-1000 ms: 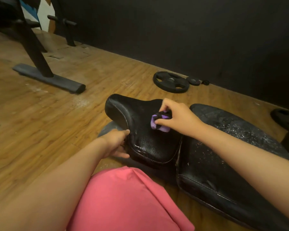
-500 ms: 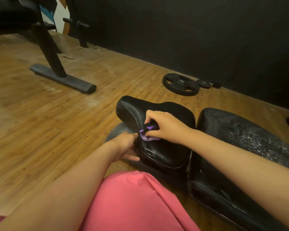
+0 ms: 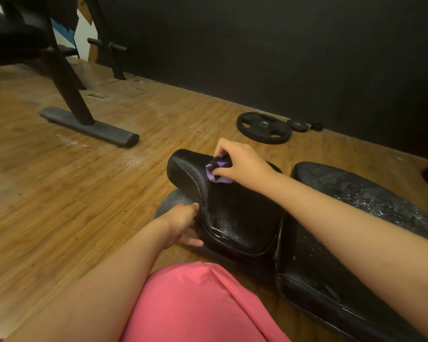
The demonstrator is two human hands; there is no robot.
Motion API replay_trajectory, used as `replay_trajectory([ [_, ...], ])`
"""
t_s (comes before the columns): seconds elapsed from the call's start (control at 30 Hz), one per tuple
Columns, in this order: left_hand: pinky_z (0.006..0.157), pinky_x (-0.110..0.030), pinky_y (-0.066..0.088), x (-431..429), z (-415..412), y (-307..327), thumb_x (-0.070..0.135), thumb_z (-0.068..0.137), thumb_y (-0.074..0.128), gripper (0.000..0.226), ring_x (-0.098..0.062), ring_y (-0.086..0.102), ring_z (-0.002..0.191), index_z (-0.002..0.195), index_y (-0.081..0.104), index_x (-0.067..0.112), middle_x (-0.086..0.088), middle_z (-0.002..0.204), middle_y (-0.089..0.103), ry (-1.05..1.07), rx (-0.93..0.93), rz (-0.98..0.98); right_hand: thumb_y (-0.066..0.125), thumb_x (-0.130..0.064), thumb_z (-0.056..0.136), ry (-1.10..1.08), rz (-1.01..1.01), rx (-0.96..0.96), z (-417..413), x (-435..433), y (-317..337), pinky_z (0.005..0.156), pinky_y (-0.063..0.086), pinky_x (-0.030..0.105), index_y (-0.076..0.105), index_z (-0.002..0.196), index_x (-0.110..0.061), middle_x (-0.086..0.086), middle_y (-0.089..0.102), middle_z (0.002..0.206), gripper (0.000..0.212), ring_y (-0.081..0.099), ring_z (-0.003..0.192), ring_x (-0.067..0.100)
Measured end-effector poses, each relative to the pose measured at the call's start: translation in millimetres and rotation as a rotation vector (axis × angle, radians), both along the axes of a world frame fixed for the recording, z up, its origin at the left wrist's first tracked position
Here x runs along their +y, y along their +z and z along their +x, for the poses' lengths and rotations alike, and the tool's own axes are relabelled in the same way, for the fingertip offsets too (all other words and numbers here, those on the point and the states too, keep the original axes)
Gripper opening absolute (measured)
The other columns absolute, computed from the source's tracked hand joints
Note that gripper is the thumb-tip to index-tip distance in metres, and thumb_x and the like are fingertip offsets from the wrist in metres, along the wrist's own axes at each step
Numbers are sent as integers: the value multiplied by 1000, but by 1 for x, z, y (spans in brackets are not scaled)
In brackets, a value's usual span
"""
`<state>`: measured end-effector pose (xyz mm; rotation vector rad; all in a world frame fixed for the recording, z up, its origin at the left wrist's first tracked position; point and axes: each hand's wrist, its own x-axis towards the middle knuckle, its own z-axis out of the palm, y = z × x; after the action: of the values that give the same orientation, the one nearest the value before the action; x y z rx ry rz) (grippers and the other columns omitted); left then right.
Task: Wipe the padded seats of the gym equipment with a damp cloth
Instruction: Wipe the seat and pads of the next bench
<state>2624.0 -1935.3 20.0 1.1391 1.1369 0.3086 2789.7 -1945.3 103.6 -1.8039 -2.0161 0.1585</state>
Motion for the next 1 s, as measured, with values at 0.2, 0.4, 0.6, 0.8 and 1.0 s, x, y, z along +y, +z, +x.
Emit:
replay_trajectory([
  [0.2,45,-25,52,5,4,-2,39,104,33,46,-20,56,62,121,55,2,-14,96,61,-27,88,52,77,-18,77,-34,-56,-1,34,-9,27,77,54,26,57,98,-18,-6,63,98,28,62,90,7],
  [0.4,73,-31,49,8,13,-3,40,101,42,50,-37,59,111,129,44,-2,-22,126,56,10,141,234,77,-18,76,-72,-140,31,50,-13,12,83,49,25,61,100,-23,-9,61,103,29,57,97,2],
  [0.6,69,-41,54,15,18,-6,47,99,42,54,-42,62,101,129,40,3,-23,125,57,18,165,199,79,-16,74,105,-205,177,20,-10,-11,83,43,10,62,97,-23,-12,64,99,29,57,98,-3],
  [0.8,65,-43,54,21,22,-12,48,98,43,52,-44,59,107,126,41,4,-23,125,56,43,149,181,72,-17,81,-29,-113,170,29,28,-16,69,46,18,58,96,-20,-7,60,95,21,59,85,5],
  [1.0,95,-47,46,27,23,-13,43,95,52,45,-38,57,111,117,37,6,-19,121,58,118,190,349,67,-9,86,-412,20,288,69,41,-24,52,45,12,55,103,-10,-4,60,86,21,57,69,3],
])
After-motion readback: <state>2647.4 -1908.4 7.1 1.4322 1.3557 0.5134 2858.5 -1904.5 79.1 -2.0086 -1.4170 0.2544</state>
